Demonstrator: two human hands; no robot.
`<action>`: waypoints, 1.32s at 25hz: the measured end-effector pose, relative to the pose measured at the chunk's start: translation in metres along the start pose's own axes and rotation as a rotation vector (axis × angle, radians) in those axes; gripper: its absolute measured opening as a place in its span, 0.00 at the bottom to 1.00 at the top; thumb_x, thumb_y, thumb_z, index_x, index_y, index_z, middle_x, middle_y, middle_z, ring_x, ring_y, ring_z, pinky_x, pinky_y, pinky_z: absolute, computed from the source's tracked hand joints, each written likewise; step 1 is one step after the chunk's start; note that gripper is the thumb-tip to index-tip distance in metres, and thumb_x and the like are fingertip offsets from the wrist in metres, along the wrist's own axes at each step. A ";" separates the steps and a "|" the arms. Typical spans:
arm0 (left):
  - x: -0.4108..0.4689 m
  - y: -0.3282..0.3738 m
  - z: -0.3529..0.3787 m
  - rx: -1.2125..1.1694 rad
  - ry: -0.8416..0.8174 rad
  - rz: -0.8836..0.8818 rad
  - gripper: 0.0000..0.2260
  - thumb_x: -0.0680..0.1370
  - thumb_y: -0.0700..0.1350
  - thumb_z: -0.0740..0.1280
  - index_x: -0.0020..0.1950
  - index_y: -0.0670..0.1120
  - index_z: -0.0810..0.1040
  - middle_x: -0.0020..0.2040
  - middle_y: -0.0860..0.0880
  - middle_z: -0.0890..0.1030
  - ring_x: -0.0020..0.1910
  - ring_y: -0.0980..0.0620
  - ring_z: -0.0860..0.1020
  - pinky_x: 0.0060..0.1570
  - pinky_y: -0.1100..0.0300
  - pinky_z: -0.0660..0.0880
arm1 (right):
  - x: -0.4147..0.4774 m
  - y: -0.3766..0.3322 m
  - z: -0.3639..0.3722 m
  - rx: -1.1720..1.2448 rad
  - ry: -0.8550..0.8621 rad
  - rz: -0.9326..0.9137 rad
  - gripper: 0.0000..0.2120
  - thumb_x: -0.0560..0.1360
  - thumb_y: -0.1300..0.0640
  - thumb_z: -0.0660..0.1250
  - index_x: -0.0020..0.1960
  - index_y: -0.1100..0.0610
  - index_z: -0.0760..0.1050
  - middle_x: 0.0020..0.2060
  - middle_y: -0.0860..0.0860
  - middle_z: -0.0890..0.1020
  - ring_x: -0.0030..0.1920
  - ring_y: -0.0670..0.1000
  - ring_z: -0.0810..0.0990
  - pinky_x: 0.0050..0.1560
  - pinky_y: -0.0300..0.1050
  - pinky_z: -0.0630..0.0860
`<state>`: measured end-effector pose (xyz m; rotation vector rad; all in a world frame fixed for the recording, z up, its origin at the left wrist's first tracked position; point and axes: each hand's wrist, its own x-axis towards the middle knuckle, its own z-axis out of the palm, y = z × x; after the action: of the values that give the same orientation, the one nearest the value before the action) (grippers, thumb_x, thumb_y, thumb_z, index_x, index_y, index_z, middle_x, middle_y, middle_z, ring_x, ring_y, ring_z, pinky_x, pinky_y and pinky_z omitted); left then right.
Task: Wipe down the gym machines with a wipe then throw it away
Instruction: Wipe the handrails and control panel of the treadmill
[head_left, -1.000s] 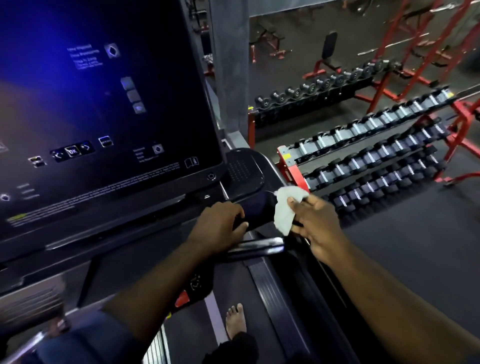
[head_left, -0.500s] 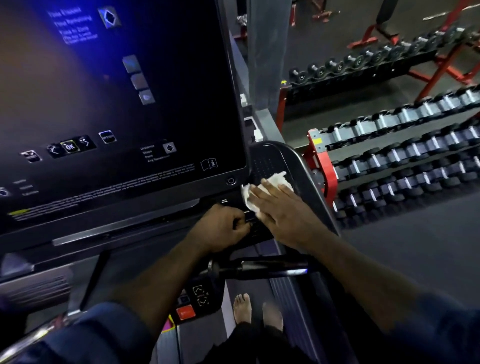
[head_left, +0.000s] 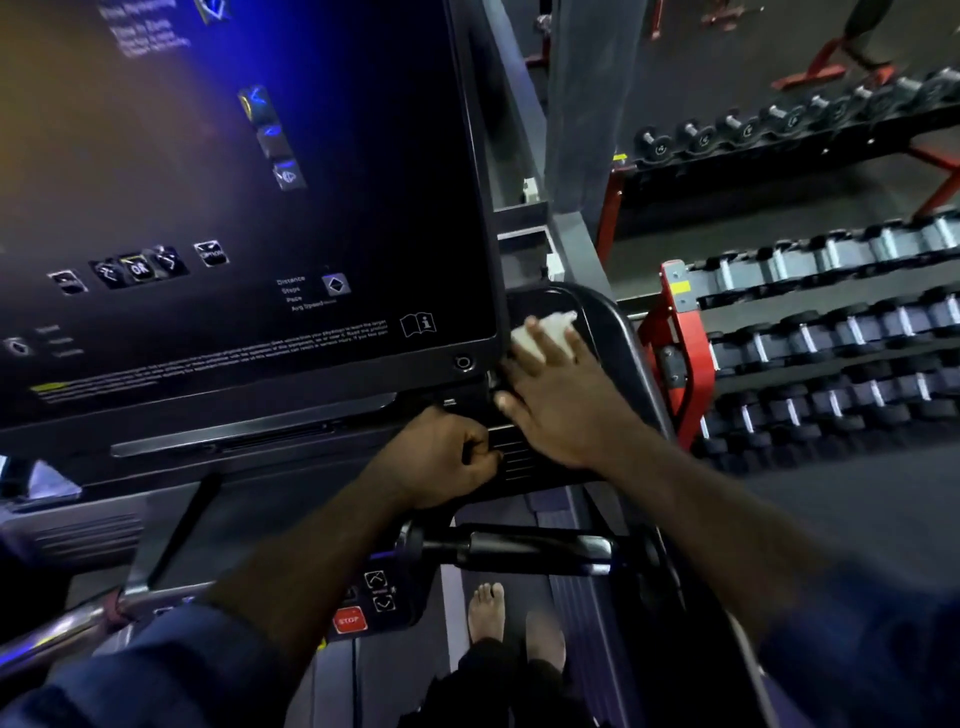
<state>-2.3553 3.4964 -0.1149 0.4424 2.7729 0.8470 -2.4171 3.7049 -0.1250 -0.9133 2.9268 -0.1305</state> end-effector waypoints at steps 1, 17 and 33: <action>0.000 0.001 0.000 0.008 -0.012 -0.004 0.15 0.77 0.48 0.74 0.32 0.46 0.77 0.27 0.54 0.77 0.28 0.56 0.76 0.30 0.71 0.64 | -0.022 -0.002 0.000 -0.014 0.010 -0.046 0.29 0.85 0.39 0.47 0.85 0.45 0.51 0.84 0.47 0.55 0.84 0.57 0.49 0.81 0.65 0.50; 0.001 0.000 0.002 0.022 0.010 0.006 0.15 0.77 0.47 0.73 0.32 0.45 0.78 0.28 0.53 0.78 0.27 0.59 0.74 0.30 0.73 0.63 | -0.035 0.000 -0.004 0.022 -0.026 -0.041 0.28 0.86 0.41 0.48 0.84 0.40 0.48 0.84 0.42 0.51 0.84 0.54 0.46 0.81 0.64 0.50; 0.000 0.004 -0.002 0.037 -0.045 -0.078 0.16 0.79 0.52 0.73 0.34 0.47 0.78 0.28 0.55 0.78 0.30 0.56 0.76 0.29 0.70 0.65 | -0.090 -0.016 0.006 0.117 0.003 0.288 0.34 0.84 0.31 0.45 0.85 0.42 0.42 0.85 0.49 0.44 0.84 0.56 0.41 0.83 0.58 0.47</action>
<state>-2.3551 3.4985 -0.1111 0.3524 2.7490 0.7593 -2.3339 3.7431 -0.1253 -0.4691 2.9758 -0.2812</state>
